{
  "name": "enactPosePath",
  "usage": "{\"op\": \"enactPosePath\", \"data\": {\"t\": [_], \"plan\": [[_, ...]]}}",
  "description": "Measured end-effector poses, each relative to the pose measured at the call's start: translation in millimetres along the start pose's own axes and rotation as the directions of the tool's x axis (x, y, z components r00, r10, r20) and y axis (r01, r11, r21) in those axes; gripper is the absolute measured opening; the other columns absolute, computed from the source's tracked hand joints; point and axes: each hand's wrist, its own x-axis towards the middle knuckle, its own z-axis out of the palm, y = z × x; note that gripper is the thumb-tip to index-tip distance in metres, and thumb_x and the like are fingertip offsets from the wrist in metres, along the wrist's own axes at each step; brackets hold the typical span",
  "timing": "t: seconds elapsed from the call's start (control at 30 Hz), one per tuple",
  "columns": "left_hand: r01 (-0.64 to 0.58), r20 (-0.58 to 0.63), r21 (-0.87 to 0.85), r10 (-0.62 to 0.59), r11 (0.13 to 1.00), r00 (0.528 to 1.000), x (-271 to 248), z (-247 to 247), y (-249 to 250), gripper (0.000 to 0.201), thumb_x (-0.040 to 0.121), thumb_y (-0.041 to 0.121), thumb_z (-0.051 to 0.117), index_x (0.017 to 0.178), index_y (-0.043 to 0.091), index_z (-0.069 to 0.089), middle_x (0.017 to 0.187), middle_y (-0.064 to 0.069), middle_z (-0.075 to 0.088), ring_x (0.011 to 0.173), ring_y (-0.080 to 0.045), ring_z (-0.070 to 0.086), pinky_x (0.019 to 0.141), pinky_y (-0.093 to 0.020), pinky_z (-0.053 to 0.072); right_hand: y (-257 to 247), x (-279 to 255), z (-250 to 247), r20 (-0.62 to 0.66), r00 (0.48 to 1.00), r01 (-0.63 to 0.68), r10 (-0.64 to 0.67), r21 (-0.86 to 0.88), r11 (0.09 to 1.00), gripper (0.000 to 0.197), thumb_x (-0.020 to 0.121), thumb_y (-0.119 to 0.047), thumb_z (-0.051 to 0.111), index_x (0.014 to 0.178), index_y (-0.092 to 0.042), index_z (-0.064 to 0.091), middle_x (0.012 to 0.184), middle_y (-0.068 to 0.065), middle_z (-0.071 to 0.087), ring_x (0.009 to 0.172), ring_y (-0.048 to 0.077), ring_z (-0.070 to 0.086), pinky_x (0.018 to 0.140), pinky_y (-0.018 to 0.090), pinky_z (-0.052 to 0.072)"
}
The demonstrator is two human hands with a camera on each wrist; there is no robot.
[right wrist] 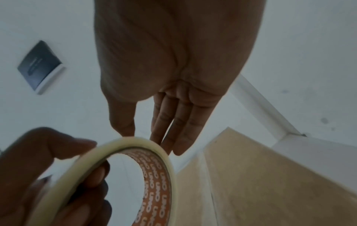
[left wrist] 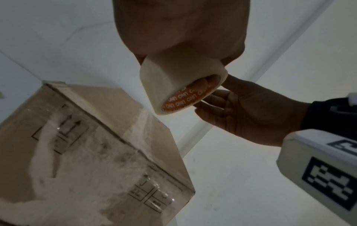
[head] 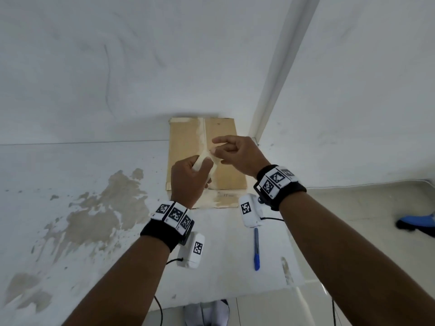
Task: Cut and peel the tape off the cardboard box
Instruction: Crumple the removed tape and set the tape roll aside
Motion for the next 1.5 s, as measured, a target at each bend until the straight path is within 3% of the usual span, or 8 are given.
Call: {"op": "enactPosePath", "data": {"t": [0.07,0.23,0.47,0.63,0.87,1.0,1.2,1.5], "plan": [[0.007,-0.001,0.001,-0.007,1.000,1.000,0.3,0.8,-0.8,0.034,0.090,0.019,0.061,0.056,0.016,0.063,0.043,0.000,0.059,0.035,-0.010,0.055,0.040,-0.030,0.050,-3.1,-0.6,-4.0,-0.004,1.000,0.023,-0.024,-0.029,0.999,0.037,0.086,-0.025,0.077,0.121,-0.013,0.069,0.092,-0.001,0.079,0.091,0.014,0.075,0.083,0.036,0.062],[0.027,0.013,0.023,-0.027,0.999,1.000,1.5,0.5,0.1,0.033,0.087,0.024,0.060,0.055,0.015,0.063,0.043,-0.001,0.059,0.037,-0.016,0.057,0.044,-0.040,0.054,-7.6,-0.1,-6.7,-0.011,0.999,0.047,-0.048,-0.072,0.996,0.029,0.084,-0.019,0.079,0.112,-0.014,0.073,0.090,0.002,0.079,0.088,0.023,0.075,0.085,0.038,0.061],[0.026,-0.001,0.058,-0.026,0.998,1.000,3.0,-2.4,7.0,0.038,0.091,0.019,0.062,0.053,0.019,0.060,0.044,-0.002,0.060,0.034,-0.007,0.054,0.041,-0.023,0.048,-16.9,0.7,-6.8,-0.010,0.991,0.130,-0.133,-0.140,0.982,0.022,0.083,-0.014,0.079,0.105,-0.014,0.075,0.084,-0.001,0.077,0.072,0.002,0.069,0.081,0.021,0.058],[0.025,-0.028,0.064,-0.024,0.998,0.999,4.1,-7.0,8.8,0.032,0.087,0.024,0.061,0.056,0.019,0.064,0.044,-0.002,0.061,0.035,-0.010,0.056,0.043,-0.035,0.054,-22.8,-1.5,-2.4,0.024,0.994,0.105,-0.103,-0.118,0.987,0.017,0.088,-0.018,0.075,0.105,-0.014,0.077,0.092,0.003,0.077,0.082,0.017,0.074,0.078,0.025,0.062],[0.042,-0.015,0.207,-0.040,0.977,0.999,7.4,-10.7,6.7,0.042,0.079,0.051,0.055,0.055,0.017,0.064,0.044,0.001,0.063,0.045,-0.020,0.063,0.057,-0.043,0.057,-25.0,-4.4,-1.6,0.042,0.993,0.119,-0.112,-0.236,0.964,0.016,0.086,-0.021,0.077,0.102,-0.019,0.079,0.085,-0.005,0.077,0.079,0.007,0.071,0.077,0.009,0.052],[-0.013,-0.006,0.328,0.016,0.945,1.000,12.0,-11.9,8.4,0.051,0.078,0.061,0.046,0.058,0.016,0.063,0.047,-0.001,0.063,0.052,-0.023,0.065,0.061,-0.042,0.056,-22.1,-5.3,2.5,0.015,0.996,0.091,-0.090,-0.205,0.975,0.015,0.086,-0.022,0.077,0.101,-0.018,0.079,0.082,-0.008,0.075,0.076,0.005,0.070,0.082,0.020,0.057],[-0.043,-0.030,0.357,0.057,0.933,0.998,13.1,-10.9,8.4,0.054,0.075,0.061,0.043,0.061,0.014,0.065,0.049,-0.003,0.064,0.055,-0.025,0.064,0.061,-0.040,0.054,-21.0,-10.5,4.4,0.062,0.998,-0.019,0.023,-0.062,0.998,0.017,0.092,-0.021,0.071,0.105,-0.011,0.074,0.091,0.005,0.074,0.083,0.025,0.075,0.079,0.028,0.062],[-0.078,0.040,0.489,0.067,0.869,0.997,14.6,-4.6,5.1,0.049,0.085,0.053,0.049,0.058,0.012,0.048,0.046,-0.002,0.050,0.055,-0.026,0.054,0.056,-0.033,0.043,-15.2,-13.8,1.9,0.094,0.992,-0.074,0.078,-0.052,0.996,0.017,0.095,-0.017,0.066,0.102,-0.003,0.071,0.089,0.014,0.073,0.081,0.022,0.073,0.086,0.038,0.061]]}}
